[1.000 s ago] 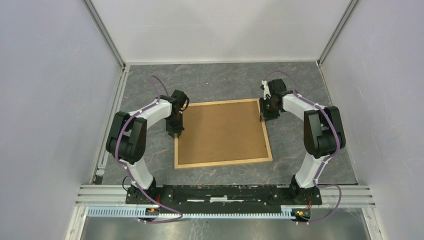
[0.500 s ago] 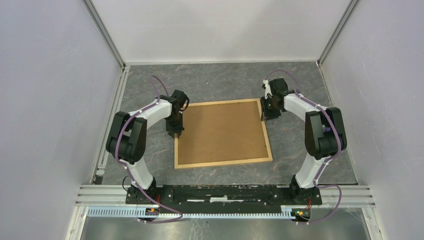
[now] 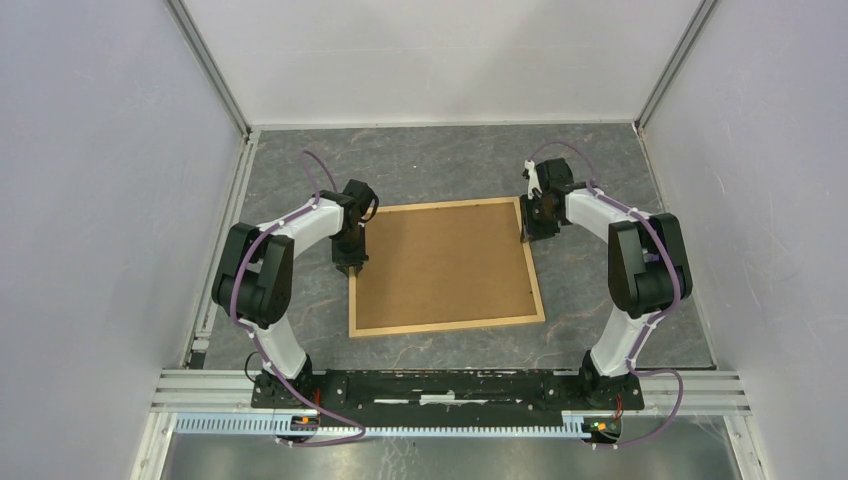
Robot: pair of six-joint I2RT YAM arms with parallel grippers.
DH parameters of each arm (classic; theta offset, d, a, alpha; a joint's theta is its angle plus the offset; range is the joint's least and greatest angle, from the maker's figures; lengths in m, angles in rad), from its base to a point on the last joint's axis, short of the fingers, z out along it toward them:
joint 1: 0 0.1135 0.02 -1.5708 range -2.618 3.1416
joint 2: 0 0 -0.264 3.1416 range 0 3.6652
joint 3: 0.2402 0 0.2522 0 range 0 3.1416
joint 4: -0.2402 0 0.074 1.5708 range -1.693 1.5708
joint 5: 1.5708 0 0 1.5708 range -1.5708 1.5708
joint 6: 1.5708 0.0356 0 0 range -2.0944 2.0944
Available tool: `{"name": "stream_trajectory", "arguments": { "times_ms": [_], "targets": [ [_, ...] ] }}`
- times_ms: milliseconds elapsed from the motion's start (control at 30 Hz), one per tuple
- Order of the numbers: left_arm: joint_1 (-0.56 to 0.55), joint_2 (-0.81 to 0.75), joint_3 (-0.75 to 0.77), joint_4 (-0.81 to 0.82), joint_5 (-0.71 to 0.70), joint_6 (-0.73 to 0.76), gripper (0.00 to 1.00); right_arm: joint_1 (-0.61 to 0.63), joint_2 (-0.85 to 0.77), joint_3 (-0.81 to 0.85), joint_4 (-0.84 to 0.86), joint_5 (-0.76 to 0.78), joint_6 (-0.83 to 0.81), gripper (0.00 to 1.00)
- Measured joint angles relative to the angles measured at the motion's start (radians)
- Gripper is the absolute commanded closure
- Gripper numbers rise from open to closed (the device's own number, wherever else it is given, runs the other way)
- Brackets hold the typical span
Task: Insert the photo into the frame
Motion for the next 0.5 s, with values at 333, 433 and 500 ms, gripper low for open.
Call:
{"name": "stream_trajectory", "arguments": {
  "times_ms": [333, 433, 500],
  "targets": [
    [0.000, 0.000, 0.000, 0.000, 0.000, 0.000, 0.98, 0.011, -0.003, -0.027, 0.040, 0.009, 0.013, 0.69],
    [0.000, 0.000, 0.000, 0.000, 0.000, 0.000, 0.98, 0.012, -0.004, -0.030, 0.046, -0.002, 0.014, 0.66],
    [0.000, 0.000, 0.000, 0.000, 0.000, 0.000, 0.98, 0.012, -0.005, -0.031, 0.051, -0.024, 0.010, 0.62]
  ]
}}
